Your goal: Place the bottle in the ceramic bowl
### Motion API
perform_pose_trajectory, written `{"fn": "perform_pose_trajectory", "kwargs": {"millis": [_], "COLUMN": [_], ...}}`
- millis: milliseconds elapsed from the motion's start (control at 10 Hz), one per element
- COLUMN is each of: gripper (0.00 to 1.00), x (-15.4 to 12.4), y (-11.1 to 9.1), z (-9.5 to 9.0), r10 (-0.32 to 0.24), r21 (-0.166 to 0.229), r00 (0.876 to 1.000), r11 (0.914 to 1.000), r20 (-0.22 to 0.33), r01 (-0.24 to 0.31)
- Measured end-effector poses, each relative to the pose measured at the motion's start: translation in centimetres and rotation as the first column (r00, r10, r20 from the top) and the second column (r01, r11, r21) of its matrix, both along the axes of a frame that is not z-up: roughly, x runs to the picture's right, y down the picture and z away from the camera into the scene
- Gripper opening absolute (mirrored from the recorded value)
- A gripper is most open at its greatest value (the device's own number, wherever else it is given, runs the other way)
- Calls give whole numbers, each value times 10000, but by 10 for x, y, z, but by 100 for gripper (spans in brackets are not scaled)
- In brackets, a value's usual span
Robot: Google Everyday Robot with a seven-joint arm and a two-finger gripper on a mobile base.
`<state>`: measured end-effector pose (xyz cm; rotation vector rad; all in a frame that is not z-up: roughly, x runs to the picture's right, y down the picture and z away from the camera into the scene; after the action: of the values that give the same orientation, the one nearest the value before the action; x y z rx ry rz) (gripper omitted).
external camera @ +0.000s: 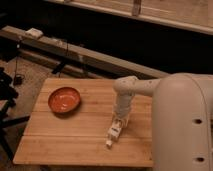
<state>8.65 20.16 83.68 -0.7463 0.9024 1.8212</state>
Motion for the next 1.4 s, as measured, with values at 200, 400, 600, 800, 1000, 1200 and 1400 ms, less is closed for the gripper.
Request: {"fn": "perform_pose_trajectory", "kwargs": {"millis": [200, 400, 600, 800, 1000, 1200, 1400], "gripper": [7, 0, 0, 0, 0, 0, 0], "x": [4, 0, -19, -53, -96, -142, -187], "y": [-9, -36, -74, -108, -144, -177, -206], "z": [0, 0, 8, 19, 30, 37, 40], "r10": [45, -345, -857, -1430, -2156, -2942, -3713], "r21": [-32, 294, 616, 1009, 1533, 2127, 2724], "r00": [10000, 9980, 9881, 9665, 9263, 8672, 7964], "r11": [10000, 9990, 9950, 9872, 9725, 9511, 9242], "r20": [26, 535, 1279, 2130, 3091, 4018, 4773], "r01": [-45, 329, 783, 1238, 1752, 2241, 2677]}}
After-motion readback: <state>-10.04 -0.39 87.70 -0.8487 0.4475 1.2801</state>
